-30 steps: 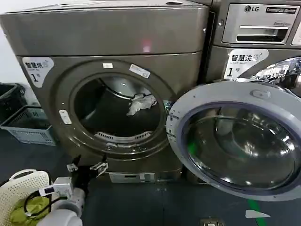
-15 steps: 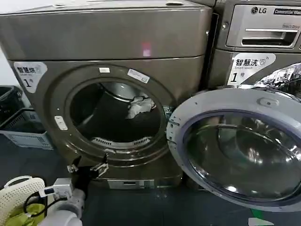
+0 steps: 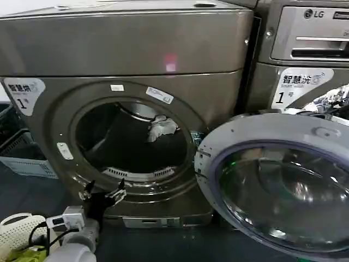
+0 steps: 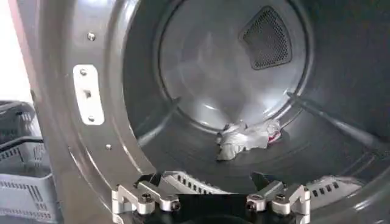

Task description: Grasp the clothes from the dryer.

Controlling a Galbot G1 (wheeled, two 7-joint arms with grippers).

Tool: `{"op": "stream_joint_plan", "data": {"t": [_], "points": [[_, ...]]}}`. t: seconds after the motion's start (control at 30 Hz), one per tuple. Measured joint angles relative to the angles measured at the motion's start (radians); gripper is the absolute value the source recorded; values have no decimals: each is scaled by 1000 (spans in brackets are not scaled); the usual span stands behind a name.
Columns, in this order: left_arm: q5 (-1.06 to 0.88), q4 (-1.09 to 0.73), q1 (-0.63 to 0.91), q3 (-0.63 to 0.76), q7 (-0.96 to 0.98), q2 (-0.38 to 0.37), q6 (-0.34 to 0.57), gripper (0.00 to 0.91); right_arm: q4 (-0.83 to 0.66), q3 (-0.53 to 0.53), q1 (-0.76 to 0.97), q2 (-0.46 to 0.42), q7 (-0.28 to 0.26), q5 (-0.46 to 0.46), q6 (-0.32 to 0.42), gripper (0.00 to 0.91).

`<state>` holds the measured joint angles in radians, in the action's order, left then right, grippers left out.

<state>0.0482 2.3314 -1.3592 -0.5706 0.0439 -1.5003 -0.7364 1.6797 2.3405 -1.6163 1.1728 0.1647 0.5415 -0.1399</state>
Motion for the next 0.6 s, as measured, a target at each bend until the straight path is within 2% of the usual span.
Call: {"op": "stream_joint_plan", "data": {"t": [0.6], "points": [[1, -9, 2, 2, 0, -3, 0, 907, -4, 7, -5, 5, -1, 0, 1, 907]]}}
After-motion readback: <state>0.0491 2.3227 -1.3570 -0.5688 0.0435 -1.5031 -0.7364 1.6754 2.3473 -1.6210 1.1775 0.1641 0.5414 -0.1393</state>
